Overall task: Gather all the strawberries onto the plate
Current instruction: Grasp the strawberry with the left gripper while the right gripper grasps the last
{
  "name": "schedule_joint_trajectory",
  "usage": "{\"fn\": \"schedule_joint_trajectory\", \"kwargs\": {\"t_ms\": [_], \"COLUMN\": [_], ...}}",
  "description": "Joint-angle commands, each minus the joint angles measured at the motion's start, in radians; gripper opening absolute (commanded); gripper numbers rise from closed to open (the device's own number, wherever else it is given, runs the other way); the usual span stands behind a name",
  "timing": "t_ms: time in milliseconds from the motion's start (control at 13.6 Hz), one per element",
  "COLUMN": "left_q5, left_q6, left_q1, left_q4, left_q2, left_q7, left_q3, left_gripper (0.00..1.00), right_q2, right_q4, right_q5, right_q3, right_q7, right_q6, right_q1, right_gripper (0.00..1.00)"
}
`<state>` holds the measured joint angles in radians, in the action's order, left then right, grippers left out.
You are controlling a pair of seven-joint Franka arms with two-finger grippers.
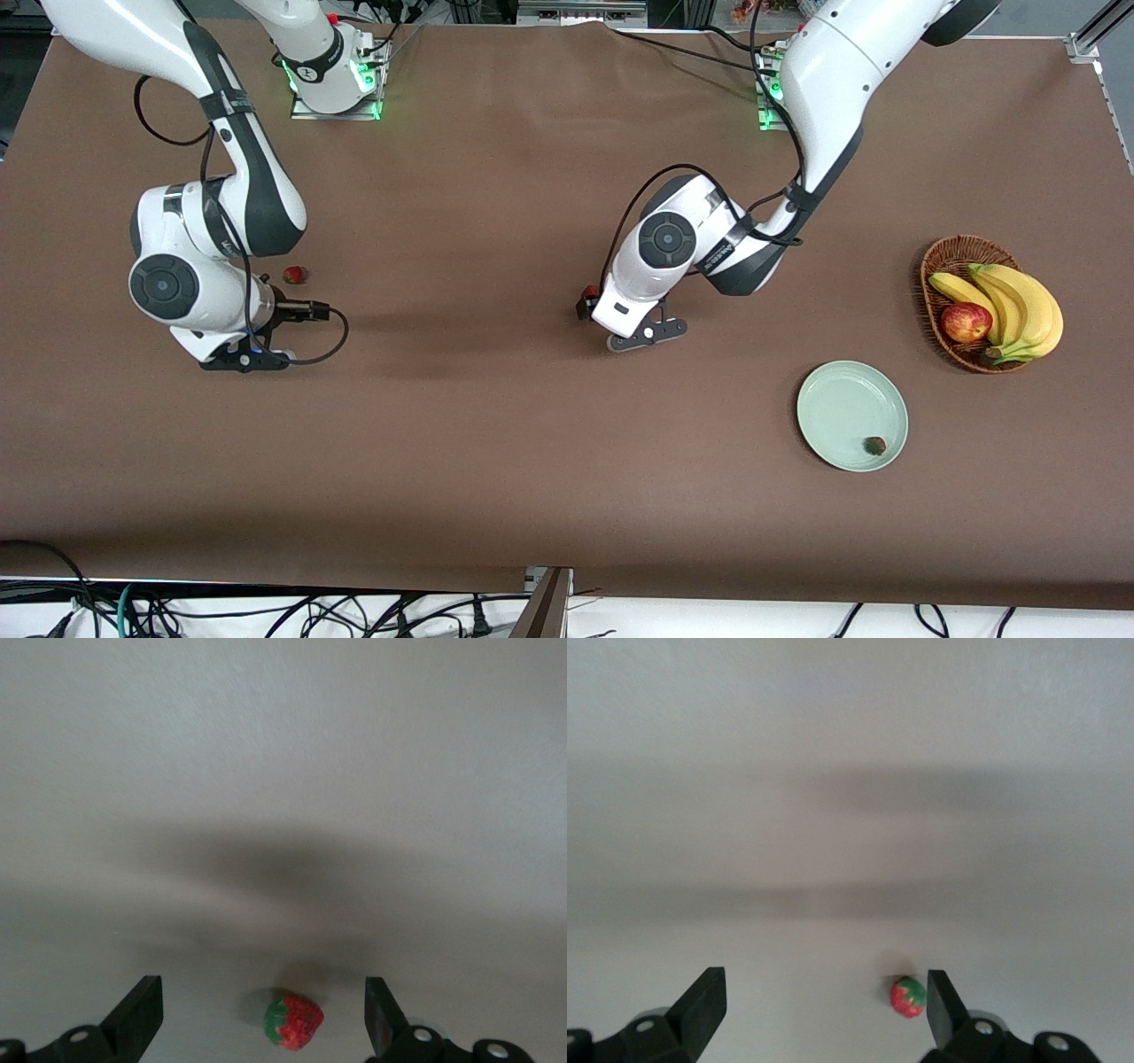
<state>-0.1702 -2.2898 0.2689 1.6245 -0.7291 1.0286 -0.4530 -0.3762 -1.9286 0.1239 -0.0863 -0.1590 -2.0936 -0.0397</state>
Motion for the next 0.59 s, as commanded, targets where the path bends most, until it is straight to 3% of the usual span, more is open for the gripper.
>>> {"fn": "schedule_joint_trajectory", "kwargs": {"t_ms": [0,220,514], "left_q5": [-0.005,-0.011,-0.011], "left_q6": [-0.022,-0.022,-0.025], "left_q1": [0.074,0.163,0.185], "left_q4": [-0.008,-0.008,-0.009], "left_q2": [-0.029,-0.038,-0.058], "left_q7": [0.034,0.053,0.07], "left_q3": [0.048,0.114,0.114], "left_gripper": [1.0,1.0,1.0], "right_q2": [0.098,0.126,0.138], "right_q4": [-0.217,-0.323,-0.392], "right_q5": [0.005,0.005,0.003], "right_q3": [-0.012,0.022,0.071], "right_q7": [0.071,0.156,0.248], "right_q6": [-0.169,-0.267,-0.312], "right_q1": [0.044,0.057,0.063], "right_gripper": [1.0,1.0,1.0]}}
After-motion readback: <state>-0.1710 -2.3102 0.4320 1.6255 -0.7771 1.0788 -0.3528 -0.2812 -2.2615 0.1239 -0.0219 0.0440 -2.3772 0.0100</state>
